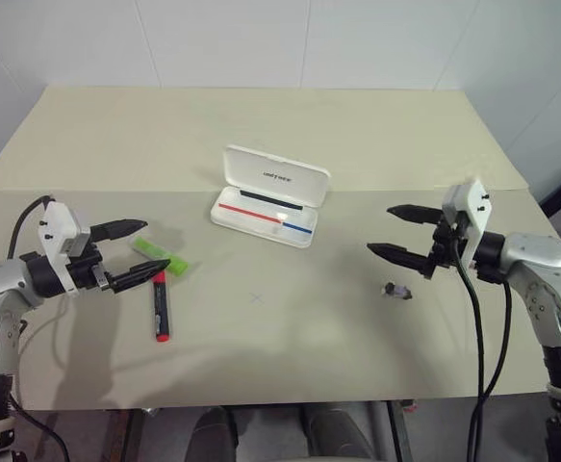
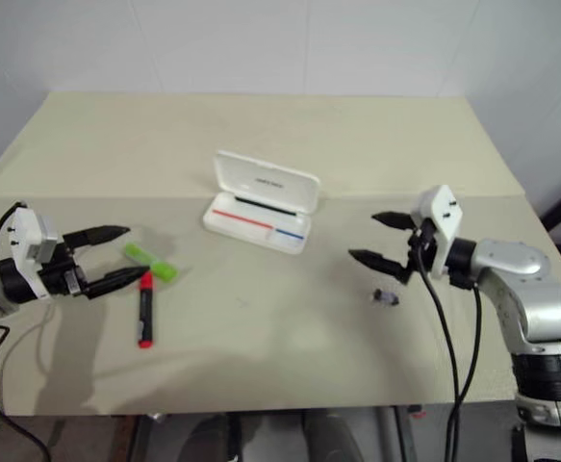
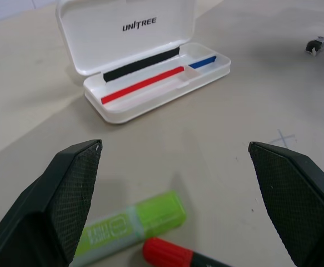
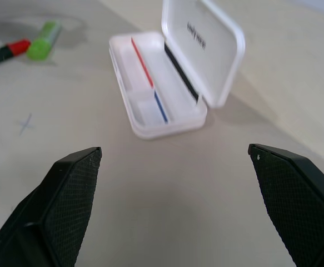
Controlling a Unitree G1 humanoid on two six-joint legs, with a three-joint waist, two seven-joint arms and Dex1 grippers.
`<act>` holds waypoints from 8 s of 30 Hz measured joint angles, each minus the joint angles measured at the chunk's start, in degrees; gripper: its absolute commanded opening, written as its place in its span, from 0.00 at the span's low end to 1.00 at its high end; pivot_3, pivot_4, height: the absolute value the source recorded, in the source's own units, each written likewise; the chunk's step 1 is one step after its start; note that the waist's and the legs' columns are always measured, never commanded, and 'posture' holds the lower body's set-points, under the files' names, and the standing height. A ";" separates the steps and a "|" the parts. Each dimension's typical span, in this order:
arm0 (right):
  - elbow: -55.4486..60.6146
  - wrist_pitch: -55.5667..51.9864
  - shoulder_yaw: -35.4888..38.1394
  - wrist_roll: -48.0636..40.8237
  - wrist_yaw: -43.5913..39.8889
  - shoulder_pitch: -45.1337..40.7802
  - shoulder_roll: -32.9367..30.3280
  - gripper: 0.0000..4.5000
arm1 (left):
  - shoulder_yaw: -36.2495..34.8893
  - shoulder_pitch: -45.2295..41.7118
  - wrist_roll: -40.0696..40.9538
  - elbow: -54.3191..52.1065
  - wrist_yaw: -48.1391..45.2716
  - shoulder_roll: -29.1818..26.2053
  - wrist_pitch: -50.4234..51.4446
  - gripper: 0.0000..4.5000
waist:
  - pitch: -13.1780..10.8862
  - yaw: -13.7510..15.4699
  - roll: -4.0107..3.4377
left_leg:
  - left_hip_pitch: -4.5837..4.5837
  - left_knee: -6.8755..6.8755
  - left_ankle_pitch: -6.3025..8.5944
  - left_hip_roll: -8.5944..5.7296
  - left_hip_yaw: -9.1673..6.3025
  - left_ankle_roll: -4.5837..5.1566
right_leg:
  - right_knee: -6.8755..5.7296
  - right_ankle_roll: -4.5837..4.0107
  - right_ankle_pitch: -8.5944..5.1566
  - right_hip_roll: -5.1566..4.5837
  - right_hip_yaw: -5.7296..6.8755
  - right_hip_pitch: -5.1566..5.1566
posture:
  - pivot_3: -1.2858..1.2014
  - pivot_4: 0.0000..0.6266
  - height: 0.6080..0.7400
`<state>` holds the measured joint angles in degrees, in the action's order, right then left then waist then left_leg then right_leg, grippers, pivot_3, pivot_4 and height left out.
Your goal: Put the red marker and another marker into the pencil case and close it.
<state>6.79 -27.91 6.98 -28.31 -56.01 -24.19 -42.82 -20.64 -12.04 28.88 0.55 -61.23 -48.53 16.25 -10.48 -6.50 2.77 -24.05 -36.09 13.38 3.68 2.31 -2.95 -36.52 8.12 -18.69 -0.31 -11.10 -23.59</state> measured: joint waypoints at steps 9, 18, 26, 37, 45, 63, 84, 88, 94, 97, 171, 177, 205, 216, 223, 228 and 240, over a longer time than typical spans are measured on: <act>2.04 -3.04 -3.92 0.18 2.46 -1.11 3.01 1.00 | 0.26 0.41 -0.15 0.08 0.13 0.00 -0.04 1.00 | 0.00 0.10 0.00 | -0.01 0.01 0.00 0.00 -0.02 0.00 | -0.02 -0.03 -0.03 -0.01 0.04 -0.02 | 0.52 0.24 1.00; -1.44 -5.29 -14.01 8.79 5.86 -11.51 4.81 1.00 | 0.39 3.37 -0.23 -3.39 4.04 3.75 -1.30 1.00 | 0.00 -0.05 -0.01 | -0.02 0.02 0.00 0.01 0.00 -0.01 | -0.11 -0.06 -0.05 -0.03 0.03 -0.10 | 0.52 0.24 1.00; -9.13 -7.11 -22.71 15.48 4.85 -17.36 7.75 1.00 | -1.31 5.71 -0.16 -6.44 7.38 4.30 -1.59 1.00 | 0.00 0.02 0.00 | -0.04 0.02 0.00 0.01 -0.01 -0.01 | -0.20 -0.14 -0.09 -0.03 0.07 -0.13 | 0.52 0.24 1.00; -14.01 -4.54 -24.03 16.89 -0.84 -21.84 12.67 1.00 | -2.49 10.82 -0.03 -11.37 10.91 6.06 -1.86 1.00 | 0.00 -0.50 0.00 | 0.00 -0.02 -0.01 0.02 -0.05 -0.01 | -0.35 -0.15 -0.10 0.00 0.10 -0.13 | 0.52 0.24 1.00; -23.98 0.30 -25.66 20.35 -0.91 -25.58 19.06 1.00 | -3.04 10.81 0.03 -11.77 11.93 6.13 -1.86 1.00 | 0.00 -1.51 0.00 | 0.00 -0.03 -0.02 0.02 -0.07 -0.03 | -0.37 -0.14 -0.09 0.00 0.13 -0.12 | 0.52 0.24 1.00; -30.44 4.08 -26.72 23.75 -5.61 -26.79 22.01 1.00 | -3.63 12.23 0.20 -13.28 13.10 6.13 -1.78 1.00 | -0.01 -1.76 -0.01 | -0.01 0.01 -0.02 0.02 -0.17 -0.03 | -0.40 -0.18 -0.11 -0.01 0.27 -0.13 | 0.52 0.24 1.00; -33.75 8.22 -25.34 27.13 -2.20 -26.23 23.13 0.01 | -3.27 9.44 0.23 -12.74 13.43 6.13 -1.44 1.00 | 0.00 -1.55 -0.01 | -0.03 0.05 -0.02 0.02 -0.32 -0.07 | -0.35 -0.25 -0.15 -0.08 0.58 -0.06 | 0.52 0.24 1.00; -28.18 7.84 -25.00 26.27 -4.21 -22.92 21.12 0.01 | -2.67 8.26 0.24 -11.85 12.96 6.61 -1.44 1.00 | -0.01 -1.53 -0.02 | -0.04 0.04 -0.02 0.01 -0.34 -0.07 | -0.36 -0.25 -0.15 -0.09 0.61 -0.06 | 0.52 0.24 1.00; -16.39 7.80 -24.31 23.07 -8.57 -17.92 16.57 0.01 | -1.63 8.05 0.24 -11.46 12.41 7.16 -1.44 1.00 | -0.03 -1.53 -0.04 | -0.04 0.04 -0.02 0.03 -0.36 -0.07 | -0.38 -0.25 -0.16 -0.07 0.62 -0.07 | 0.52 0.24 1.00; -8.38 6.51 -24.57 21.71 -12.03 -14.92 12.61 0.01 | -1.49 7.95 0.24 -11.27 12.36 7.20 -1.46 1.00 | -0.03 -1.34 -0.04 | -0.04 0.05 -0.01 0.03 -0.38 -0.07 | -0.35 -0.25 -0.17 -0.09 0.64 -0.06 | 0.52 0.24 1.00; -7.30 13.11 -12.60 4.00 -20.34 -3.83 4.97 1.00 | -3.42 17.48 0.46 -23.50 14.57 -1.28 9.51 1.00 | -0.05 0.02 -0.01 | 0.22 0.02 -0.07 -0.04 -0.33 -0.16 | -0.25 -1.23 -0.69 -0.18 0.60 0.23 | 0.52 0.24 1.00; -7.37 14.11 -9.85 4.00 -20.32 -1.45 2.38 1.00 | -2.00 14.95 0.24 -25.03 20.49 -0.79 18.16 1.00 | -0.06 0.12 -0.03 | 0.14 0.14 0.04 0.03 -0.40 -0.18 | -0.29 -0.34 -0.36 -0.14 0.70 0.12 | 0.52 0.24 1.00; -21.99 19.10 -2.91 -3.70 -31.02 -5.43 2.16 1.00 | 2.00 31.42 -6.80 -53.06 69.93 46.32 30.52 1.00 | -0.20 -0.39 0.19 | 1.27 -0.18 0.12 -0.06 -0.38 0.05 | 1.07 -0.76 -0.42 -0.15 0.43 2.00 | 0.52 0.24 1.00; -24.21 20.58 -4.28 -1.91 -31.01 -6.81 3.45 1.00 | 3.22 23.27 -10.40 -41.53 68.54 40.99 30.53 1.00 | -0.21 -1.12 0.19 | 1.26 -0.01 0.20 -0.05 -0.39 0.05 | 1.10 -0.77 -0.43 -0.15 0.47 1.98 | 0.52 0.24 1.00; -24.90 21.48 -4.28 -1.52 -30.87 -6.89 3.72 1.00 | 4.25 17.29 -11.25 -37.92 67.42 38.43 35.49 0.79 | -0.27 -0.78 0.06 | 1.33 -0.05 0.20 -0.10 -0.40 0.06 | 1.05 -0.72 -0.40 -0.19 0.48 2.05 | 0.52 0.24 1.00; -24.87 21.62 -4.27 -1.40 -30.67 -6.67 3.73 1.00 | 4.89 15.16 -11.41 -37.78 67.26 38.52 38.08 0.45 | -0.28 0.17 0.04 | 1.33 -0.07 0.20 -0.13 -0.39 0.07 | 1.06 -0.71 -0.40 -0.23 0.47 2.06 | 0.52 0.24 1.00; -24.86 21.74 -3.88 -1.38 -30.50 -6.69 3.60 1.00 | 1.77 14.90 -7.05 -37.81 54.97 27.89 41.16 0.14 | -0.45 -1.46 0.02 | 1.50 0.10 0.21 -0.07 -0.36 0.04 | 1.01 -0.79 -0.44 -0.17 0.44 2.07 | 0.52 0.24 1.00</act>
<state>-18.08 -6.16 3.10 -29.69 -86.51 -30.88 -39.22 -18.87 2.86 21.83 -37.26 -6.26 -20.63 57.42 -10.93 -7.96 2.78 -22.55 -35.98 13.59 3.60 1.95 -2.91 -35.51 7.33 -19.13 -0.49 -10.66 -21.52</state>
